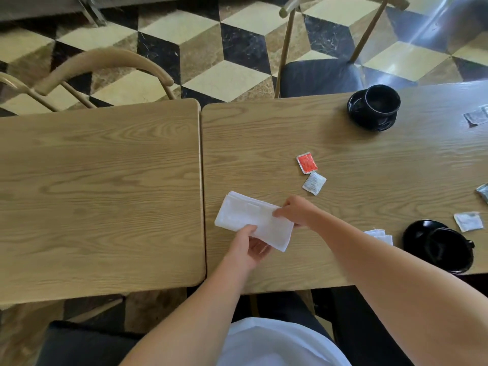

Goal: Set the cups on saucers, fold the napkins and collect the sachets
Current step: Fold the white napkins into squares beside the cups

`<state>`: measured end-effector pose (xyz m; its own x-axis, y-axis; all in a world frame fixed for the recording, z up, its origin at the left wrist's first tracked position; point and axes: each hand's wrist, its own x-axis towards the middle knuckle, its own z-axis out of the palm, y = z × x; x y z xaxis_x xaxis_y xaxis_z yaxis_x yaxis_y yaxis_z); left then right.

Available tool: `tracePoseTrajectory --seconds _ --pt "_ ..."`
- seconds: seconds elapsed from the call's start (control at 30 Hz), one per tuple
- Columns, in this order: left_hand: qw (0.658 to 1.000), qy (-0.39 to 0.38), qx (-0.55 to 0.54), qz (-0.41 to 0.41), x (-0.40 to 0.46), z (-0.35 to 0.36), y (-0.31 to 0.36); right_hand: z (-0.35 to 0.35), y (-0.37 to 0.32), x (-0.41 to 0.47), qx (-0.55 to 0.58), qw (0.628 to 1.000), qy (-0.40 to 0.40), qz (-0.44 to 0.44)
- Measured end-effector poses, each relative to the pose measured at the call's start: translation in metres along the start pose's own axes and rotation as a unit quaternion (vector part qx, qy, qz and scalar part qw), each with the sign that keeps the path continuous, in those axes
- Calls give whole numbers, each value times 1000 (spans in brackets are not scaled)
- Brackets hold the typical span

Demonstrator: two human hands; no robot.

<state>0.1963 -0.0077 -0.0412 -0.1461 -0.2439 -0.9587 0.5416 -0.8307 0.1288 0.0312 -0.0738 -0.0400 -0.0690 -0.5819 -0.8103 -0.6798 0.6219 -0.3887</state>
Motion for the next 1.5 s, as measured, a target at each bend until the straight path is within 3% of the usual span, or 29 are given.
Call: tracePoseTrajectory --seconds 0.07,0.27,0.37,0.47,0.57,0.63,0.73,0.83,1.0,1.2,1.3,1.4,1.5 --pt "999 9 50 16 -5 1 8 -7 1 -12 94 995 -15 32" --pt "987 7 135 83 -20 17 38 -21 -2 -36 209 972 -65 82" --pt "984 -73 136 94 -33 25 54 -30 -10 -46 284 951 -94 82" --pt "960 -193 177 99 -42 26 69 -43 -19 -52 335 928 -162 31" --pt "936 -266 210 93 -45 23 80 -50 -23 -52 375 904 -206 -21" --pt "941 -243 217 86 -45 23 84 -47 -26 -47 381 909 -167 -31" --pt "951 -129 253 126 -34 25 79 -33 -28 -35 335 939 -78 -25" --pt "950 -44 267 158 -16 22 70 -14 -20 -25 321 945 -65 7" --pt "959 22 283 -9 2 -3 45 19 8 -18 311 944 -65 93" --pt "952 59 295 -57 9 -25 22 42 34 -14 329 926 -57 175" --pt "964 100 241 -58 9 -28 19 45 37 -16 285 937 -34 200" --pt "976 114 182 -42 9 -23 21 44 40 -16 166 976 22 139" --pt "968 107 227 -10 11 -17 23 38 51 -20 -43 991 108 -60"
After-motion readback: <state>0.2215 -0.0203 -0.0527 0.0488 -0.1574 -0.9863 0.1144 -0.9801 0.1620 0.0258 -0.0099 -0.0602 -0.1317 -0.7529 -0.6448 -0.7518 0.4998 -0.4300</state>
